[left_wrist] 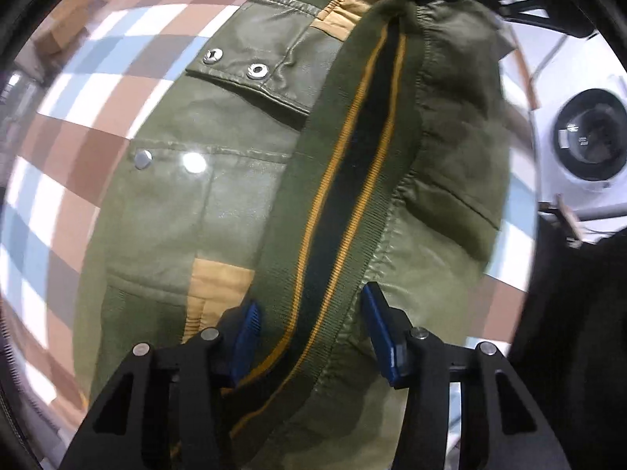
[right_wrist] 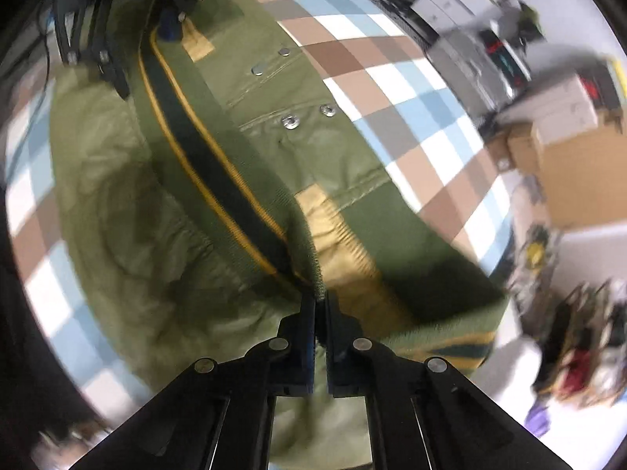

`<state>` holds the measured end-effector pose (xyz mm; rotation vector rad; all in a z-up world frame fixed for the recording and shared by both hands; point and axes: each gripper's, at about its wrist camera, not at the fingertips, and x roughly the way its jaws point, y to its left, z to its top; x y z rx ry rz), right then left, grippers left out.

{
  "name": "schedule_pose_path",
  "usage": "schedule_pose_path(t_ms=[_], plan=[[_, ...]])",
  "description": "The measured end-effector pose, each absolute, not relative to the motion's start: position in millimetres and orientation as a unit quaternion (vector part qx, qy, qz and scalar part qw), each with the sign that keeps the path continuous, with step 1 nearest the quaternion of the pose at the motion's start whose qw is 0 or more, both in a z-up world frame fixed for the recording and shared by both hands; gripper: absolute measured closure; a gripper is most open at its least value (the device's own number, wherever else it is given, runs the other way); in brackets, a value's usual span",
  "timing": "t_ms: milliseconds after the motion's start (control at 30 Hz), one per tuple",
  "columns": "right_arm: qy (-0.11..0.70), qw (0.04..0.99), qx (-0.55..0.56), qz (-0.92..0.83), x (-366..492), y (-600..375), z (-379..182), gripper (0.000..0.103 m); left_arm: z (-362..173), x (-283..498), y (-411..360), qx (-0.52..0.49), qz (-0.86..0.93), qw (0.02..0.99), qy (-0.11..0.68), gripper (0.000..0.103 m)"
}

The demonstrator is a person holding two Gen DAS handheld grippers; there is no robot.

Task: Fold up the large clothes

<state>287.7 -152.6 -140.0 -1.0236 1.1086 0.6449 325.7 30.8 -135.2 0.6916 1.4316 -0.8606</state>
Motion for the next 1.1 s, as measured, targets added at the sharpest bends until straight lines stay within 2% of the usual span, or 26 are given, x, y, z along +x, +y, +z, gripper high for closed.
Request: schedule_pose_path(t_ms=[67,133,200,300,533,633,767,833,967,1033,1100], plan=[[0.491,0.692,-0.446,0.286,278.5,-156.5,-142.4,0.1,-137.3,314.7,16.9,0.338,-0.338,0.646,0.595,0.059],[0.492,0.709,-0.423,0.277,274.4,-163.2,-143.5,0.1,-139.1,308.3,9.8,0.339,-0.302,0.673,0.584,0.067],[0.483,0.73,-0.402,0.269,271.7,-168.2,-139.3,0.1,-143.4,302.0,7.5,0.336,-0.263,0.691,0.583,0.086],[0.472,0.758,-0.367,0.26,264.9,-170.7,-124.4,0.1,-143.5,284.1,4.5,0.351,-0.226,0.706,0.572,0.097],[0.412,0.834,-0.28,0.238,272.6,-177.5,-77.7,0.1,-91.0,276.2,-0.5,0.352,-0.166,0.762,0.518,0.099],[0.408,0.851,-0.249,0.216,304.9,-184.8,-77.6,0.1,-70.4,293.6,13.2,0.312,-0.154,0.792,0.502,0.099],[0.404,0.867,-0.22,0.194,344.6,-187.5,-83.9,0.1,-86.2,322.8,20.4,0.321,-0.142,0.786,0.509,0.099],[0.417,0.867,-0.204,0.181,373.5,-185.7,-98.7,0.1,-112.3,340.4,20.5,0.33,-0.136,0.77,0.528,0.099],[0.494,0.824,-0.224,0.166,410.5,-174.3,-160.4,0.1,-152.4,364.8,44.2,0.326,-0.127,0.75,0.561,0.093],[0.515,0.809,-0.236,0.159,415.7,-171.5,-184.7,0.1,-155.3,371.5,52.0,0.323,-0.121,0.765,0.545,0.083],[0.527,0.803,-0.229,0.159,419.7,-172.7,-187.5,0.099,-146.4,367.5,62.7,0.31,-0.095,0.778,0.539,0.048]])
